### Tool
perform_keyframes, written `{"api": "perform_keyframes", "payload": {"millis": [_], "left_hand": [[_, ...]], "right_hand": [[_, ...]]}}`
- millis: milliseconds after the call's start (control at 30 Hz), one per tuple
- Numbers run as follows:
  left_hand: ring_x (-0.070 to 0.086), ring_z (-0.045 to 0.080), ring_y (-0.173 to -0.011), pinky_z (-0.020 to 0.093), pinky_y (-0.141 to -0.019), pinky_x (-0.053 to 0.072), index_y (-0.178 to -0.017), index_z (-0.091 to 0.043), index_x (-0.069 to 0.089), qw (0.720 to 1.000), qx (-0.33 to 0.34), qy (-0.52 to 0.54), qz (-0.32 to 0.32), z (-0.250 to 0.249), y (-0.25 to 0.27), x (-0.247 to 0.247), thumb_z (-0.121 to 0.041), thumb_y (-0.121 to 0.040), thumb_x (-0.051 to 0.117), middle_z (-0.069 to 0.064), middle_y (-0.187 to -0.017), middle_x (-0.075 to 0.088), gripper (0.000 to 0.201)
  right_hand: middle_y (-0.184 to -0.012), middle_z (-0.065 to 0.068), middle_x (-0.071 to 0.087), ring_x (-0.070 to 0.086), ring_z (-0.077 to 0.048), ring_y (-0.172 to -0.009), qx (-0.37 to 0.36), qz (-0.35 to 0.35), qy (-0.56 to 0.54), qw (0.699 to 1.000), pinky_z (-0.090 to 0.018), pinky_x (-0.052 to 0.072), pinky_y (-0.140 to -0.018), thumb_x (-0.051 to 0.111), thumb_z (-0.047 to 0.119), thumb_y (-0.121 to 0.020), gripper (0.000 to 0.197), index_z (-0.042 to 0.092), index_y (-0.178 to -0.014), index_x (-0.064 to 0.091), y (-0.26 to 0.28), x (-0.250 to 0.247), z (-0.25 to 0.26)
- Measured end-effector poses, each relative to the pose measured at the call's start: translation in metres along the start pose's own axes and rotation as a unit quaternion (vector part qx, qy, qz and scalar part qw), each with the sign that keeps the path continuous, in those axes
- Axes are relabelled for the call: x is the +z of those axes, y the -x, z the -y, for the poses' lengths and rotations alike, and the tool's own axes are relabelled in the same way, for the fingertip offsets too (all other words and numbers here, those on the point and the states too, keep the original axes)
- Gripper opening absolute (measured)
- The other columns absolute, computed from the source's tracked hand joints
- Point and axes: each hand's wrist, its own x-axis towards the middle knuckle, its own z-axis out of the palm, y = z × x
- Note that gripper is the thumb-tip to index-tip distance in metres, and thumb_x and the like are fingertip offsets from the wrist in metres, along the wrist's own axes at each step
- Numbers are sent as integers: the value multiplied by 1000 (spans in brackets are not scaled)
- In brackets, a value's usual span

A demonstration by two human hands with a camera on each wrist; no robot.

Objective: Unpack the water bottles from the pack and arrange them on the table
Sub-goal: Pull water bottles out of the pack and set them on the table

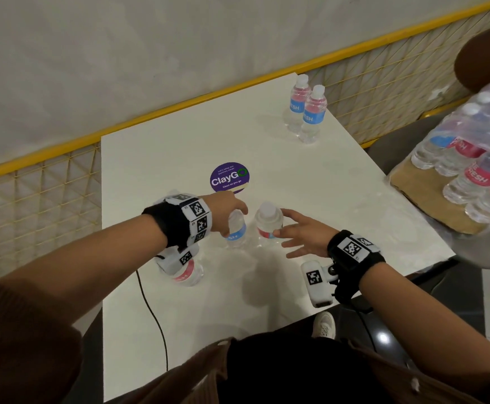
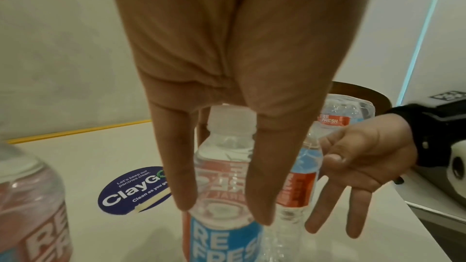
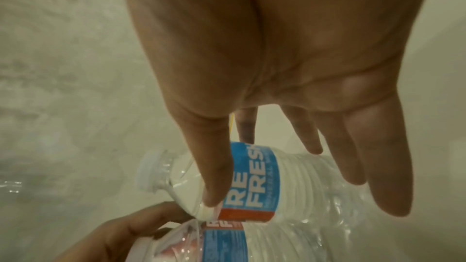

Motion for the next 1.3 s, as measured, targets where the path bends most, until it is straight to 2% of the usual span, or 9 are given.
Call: {"api": "perform_keyframes", "payload": {"millis": [167, 267, 433, 667, 800, 900, 1033, 1167, 1300], "left_hand": [[46, 25, -125, 36, -103, 42, -145, -25, 30, 997, -22, 72, -12, 8, 5, -2, -31, -73, 77, 7, -138, 42, 86], [38, 21, -134, 30, -110, 31, -145, -23, 32, 981, -21, 171, -95, 24, 25, -21, -37, -82, 69, 3, -147, 36, 74], [35, 21, -136, 32, -110, 27, -141, -25, 38, 923, -75, 289, -243, 80, 57, -24, -25, -93, 57, 4, -146, 36, 51], [43, 28, -123, 41, -77, 49, -145, -35, 21, 842, -139, 514, -85, 132, 54, 48, 14, -87, 49, 8, -148, 30, 81], [48, 26, -124, 50, -88, 53, -149, -34, 10, 815, -119, 563, -64, 120, 41, 78, 12, -86, 55, 1, -138, 41, 90], [53, 26, -113, 44, -80, 53, -147, -39, 8, 791, -113, 596, -79, 118, 38, 86, 15, -87, 50, 5, -137, 41, 90], [53, 32, -110, 34, -66, 50, -148, -38, -3, 842, -141, 520, -16, 132, 53, 118, 20, -81, 53, 13, -151, 27, 105], [23, 25, -143, 41, -111, 31, -145, -33, -25, 901, -103, 415, 75, 125, 65, 152, -1, -60, 86, 9, -158, 7, 143], [5, 15, -147, 40, -116, 20, -140, -38, -30, 878, -66, 474, -11, 105, 61, 153, -23, -46, 94, 4, -158, -2, 156]], "right_hand": [[-120, -1, 60, 52, -32, -119, -4, 0, -24, 1000, -46, 49, -96, 66, 17, -87, 63, 40, -136, 36, -4, 5, -1], [-135, -8, 50, 55, -37, -117, 3, -6, -76, 997, -49, 49, -95, 53, 14, -94, 53, 40, -138, 38, -5, 1, -5], [-136, -21, 37, 58, -44, -110, 49, -22, -153, 987, -55, 49, -90, 40, 54, -94, 48, 36, -139, 38, -6, 5, -10], [-137, -25, 37, 58, -46, -109, 84, -30, -160, 983, -61, 46, -91, 47, 62, -87, 69, 30, -145, 29, -24, 31, -7], [-141, -27, 31, 55, -49, -112, 87, -14, -175, 981, -60, 44, -95, 46, 62, -87, 70, 30, -146, 25, -34, 49, -3], [-142, -27, 31, 56, -48, -111, 86, -6, -173, 981, -60, 45, -94, 47, 61, -88, 70, 29, -146, 24, -35, 60, -2], [-145, -24, 28, 53, -47, -116, 74, -10, -164, 984, -58, 46, -92, 45, 52, -93, 60, 30, -145, 27, -33, 63, -3], [-147, -11, 28, 51, -39, -120, 38, 3, -112, 993, -52, 48, -95, 42, 24, -99, 48, 41, -142, 31, -35, 62, -8], [-139, -7, 38, 52, -36, -121, 18, -2, -88, 996, -48, 49, -96, 45, 16, -97, 48, 39, -139, 36, -38, 66, -6]]}}
